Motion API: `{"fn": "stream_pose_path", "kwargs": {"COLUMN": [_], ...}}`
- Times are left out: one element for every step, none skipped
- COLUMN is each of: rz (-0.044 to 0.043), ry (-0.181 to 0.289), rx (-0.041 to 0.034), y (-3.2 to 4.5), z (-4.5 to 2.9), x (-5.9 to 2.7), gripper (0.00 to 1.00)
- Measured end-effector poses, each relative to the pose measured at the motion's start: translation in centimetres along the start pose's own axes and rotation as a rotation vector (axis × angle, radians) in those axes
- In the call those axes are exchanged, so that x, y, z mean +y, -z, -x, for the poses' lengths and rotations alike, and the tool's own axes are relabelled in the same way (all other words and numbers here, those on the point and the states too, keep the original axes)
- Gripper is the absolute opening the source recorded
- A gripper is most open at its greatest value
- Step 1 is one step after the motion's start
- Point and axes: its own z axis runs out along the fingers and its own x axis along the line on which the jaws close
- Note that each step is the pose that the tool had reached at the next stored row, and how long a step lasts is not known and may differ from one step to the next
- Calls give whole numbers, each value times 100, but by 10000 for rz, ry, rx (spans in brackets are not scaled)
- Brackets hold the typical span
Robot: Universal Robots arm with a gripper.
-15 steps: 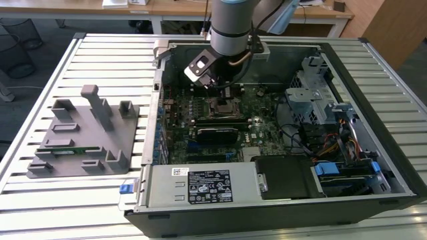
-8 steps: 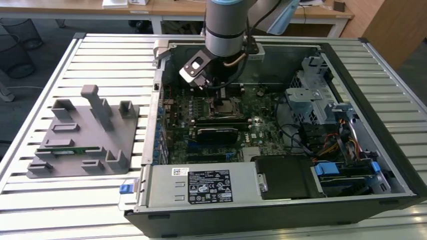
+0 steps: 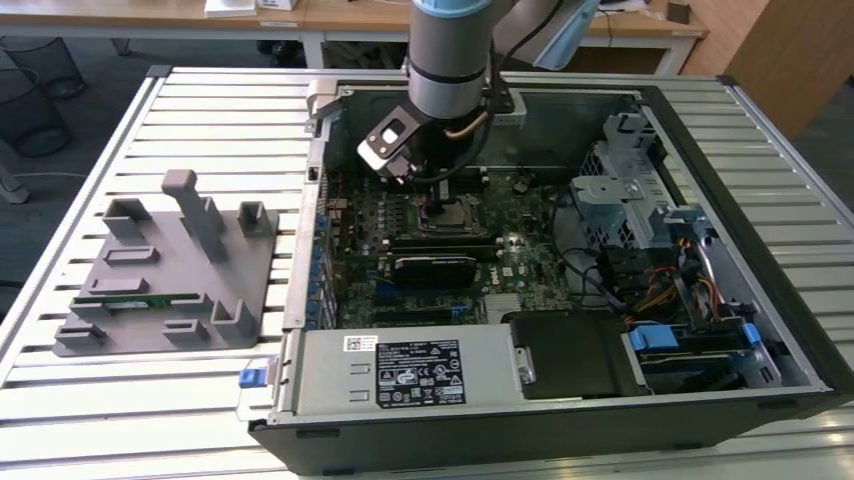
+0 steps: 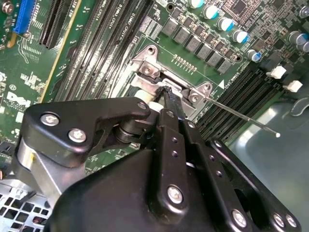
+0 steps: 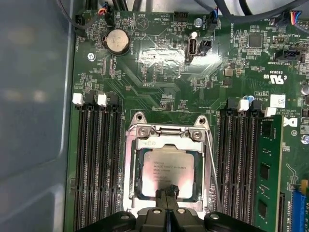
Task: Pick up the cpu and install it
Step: 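Close the cpu cover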
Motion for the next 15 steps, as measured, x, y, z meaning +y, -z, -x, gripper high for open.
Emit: {"fn": "stream_pose_path", "kwargs": {"rz": [0, 0, 0, 0, 0, -1, -3, -4, -4, -3, 0, 4, 4, 1, 1], "ry": [1, 4, 5, 5, 5, 6, 6, 6, 6, 6, 6, 5, 5, 5, 5], "rx": [1, 0, 0, 0, 1, 0, -3, -4, -4, -3, 1, 6, 5, 2, 1], "y": [-7, -12, -18, -24, -30, -37, -42, -43, -43, -44, -43, -38, -29, -20, -13], "z": [-1, -2, -2, -3, -4, -5, -5, -4, -4, -5, -5, -6, -6, -6, -6], "x": [-2, -2, -3, -3, -3, -3, -4, -4, -4, -4, -4, -3, -3, -3, -4], "gripper": [11, 11, 11, 11, 11, 11, 11, 11, 11, 11, 11, 11, 11, 11, 11]}}
